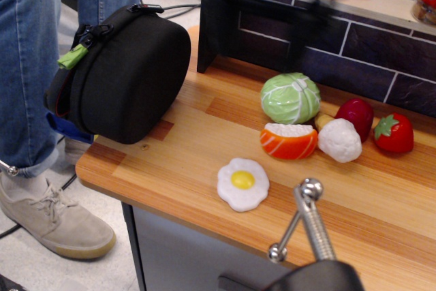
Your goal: Zip zipper bag
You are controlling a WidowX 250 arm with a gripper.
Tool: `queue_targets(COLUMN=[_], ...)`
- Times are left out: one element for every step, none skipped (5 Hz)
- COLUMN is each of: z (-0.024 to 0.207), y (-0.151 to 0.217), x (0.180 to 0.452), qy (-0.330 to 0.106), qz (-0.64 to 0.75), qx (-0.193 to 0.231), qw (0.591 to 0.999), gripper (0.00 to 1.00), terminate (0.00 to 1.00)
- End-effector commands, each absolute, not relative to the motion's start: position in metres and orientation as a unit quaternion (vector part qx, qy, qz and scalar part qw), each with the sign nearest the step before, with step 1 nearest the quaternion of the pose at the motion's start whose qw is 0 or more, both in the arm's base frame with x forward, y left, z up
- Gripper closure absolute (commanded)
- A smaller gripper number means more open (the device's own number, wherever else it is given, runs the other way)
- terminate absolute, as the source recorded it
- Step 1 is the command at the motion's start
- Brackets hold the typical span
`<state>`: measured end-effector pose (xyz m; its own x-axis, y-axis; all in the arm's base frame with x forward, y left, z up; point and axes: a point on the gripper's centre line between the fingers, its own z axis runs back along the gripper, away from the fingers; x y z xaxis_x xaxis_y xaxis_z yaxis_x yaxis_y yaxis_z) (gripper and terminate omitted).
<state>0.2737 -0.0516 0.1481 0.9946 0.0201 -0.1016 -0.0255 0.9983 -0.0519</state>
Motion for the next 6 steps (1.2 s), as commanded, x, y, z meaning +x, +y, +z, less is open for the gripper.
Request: queue_targets(z=[0.161, 0.167, 0.173, 0.159, 0.139, 0.132], y=[0.009, 0.043, 0.068, 0.075, 0.079, 0.084], x=[0.254, 0.243, 0.236, 0.235, 0.235, 0.238], qy=[0.038, 0.034, 0.053, 0.045, 0.046, 0.055], qz=[0.007, 0.026, 0.017, 0.008, -0.012, -0.027], qx=[0.003, 0.041, 0.050, 0.061, 0.079, 0.075], qw=[0.999, 0.998, 0.997, 0.997, 0.996, 0.995], gripper=[0.00, 0.00, 0.00, 0.00, 0.00, 0.00], terminate=[0.00, 0.00, 0.00, 0.00, 0.00, 0.00])
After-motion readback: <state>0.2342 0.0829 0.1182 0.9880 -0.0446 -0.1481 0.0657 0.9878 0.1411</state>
